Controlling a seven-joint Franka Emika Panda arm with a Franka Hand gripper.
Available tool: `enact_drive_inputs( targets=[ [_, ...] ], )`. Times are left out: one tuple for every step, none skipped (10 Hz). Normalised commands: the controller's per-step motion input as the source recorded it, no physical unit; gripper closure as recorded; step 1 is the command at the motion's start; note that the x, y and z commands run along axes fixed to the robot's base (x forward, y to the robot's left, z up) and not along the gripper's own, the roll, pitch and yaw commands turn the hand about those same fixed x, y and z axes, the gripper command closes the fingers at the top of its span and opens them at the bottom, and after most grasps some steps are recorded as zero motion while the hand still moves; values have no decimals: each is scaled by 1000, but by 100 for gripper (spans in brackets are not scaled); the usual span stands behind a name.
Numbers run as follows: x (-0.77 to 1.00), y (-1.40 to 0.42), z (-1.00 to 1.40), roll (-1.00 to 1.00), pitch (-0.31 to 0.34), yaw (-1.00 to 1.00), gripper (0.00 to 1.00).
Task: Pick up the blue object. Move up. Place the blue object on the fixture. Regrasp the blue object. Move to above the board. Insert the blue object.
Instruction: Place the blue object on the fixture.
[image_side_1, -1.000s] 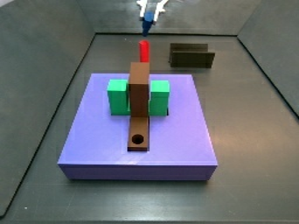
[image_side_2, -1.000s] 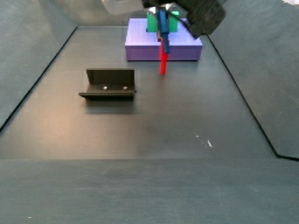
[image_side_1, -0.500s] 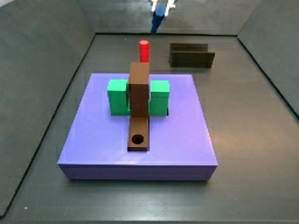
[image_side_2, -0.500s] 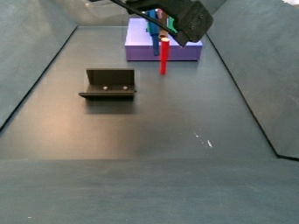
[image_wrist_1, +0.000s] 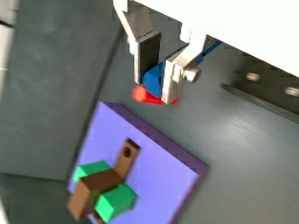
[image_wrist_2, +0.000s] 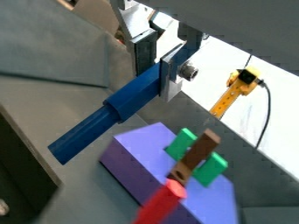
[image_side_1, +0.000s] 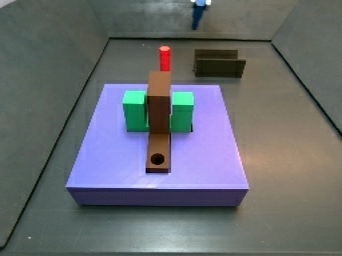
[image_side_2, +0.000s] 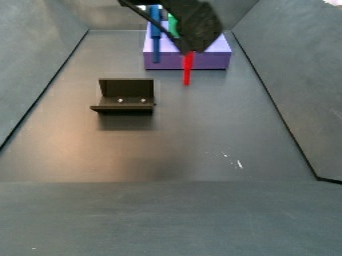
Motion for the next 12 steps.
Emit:
enact_drive_inputs(
  targets=[
    [954,51,-134,277,-151,-306,100],
    [809,214,-300,371,0,-223,100],
    [537,123,-451,246,-6,-91,100],
    [431,280,-620,-306,-120,-243,100],
    [451,191,-603,-420,-140,-271,100],
    [531,137,-511,-529,-166,-243,100],
    [591,174,-529,-463,-117,-271,100],
    [597,171,-380,-206,0,-197,100],
    [569,114,-289,46,23,-77,100],
    [534,0,-340,231,20,0,100],
    [529,0,-383,163,86,0,100],
    [449,-157,-283,11,191,69,100]
  ],
)
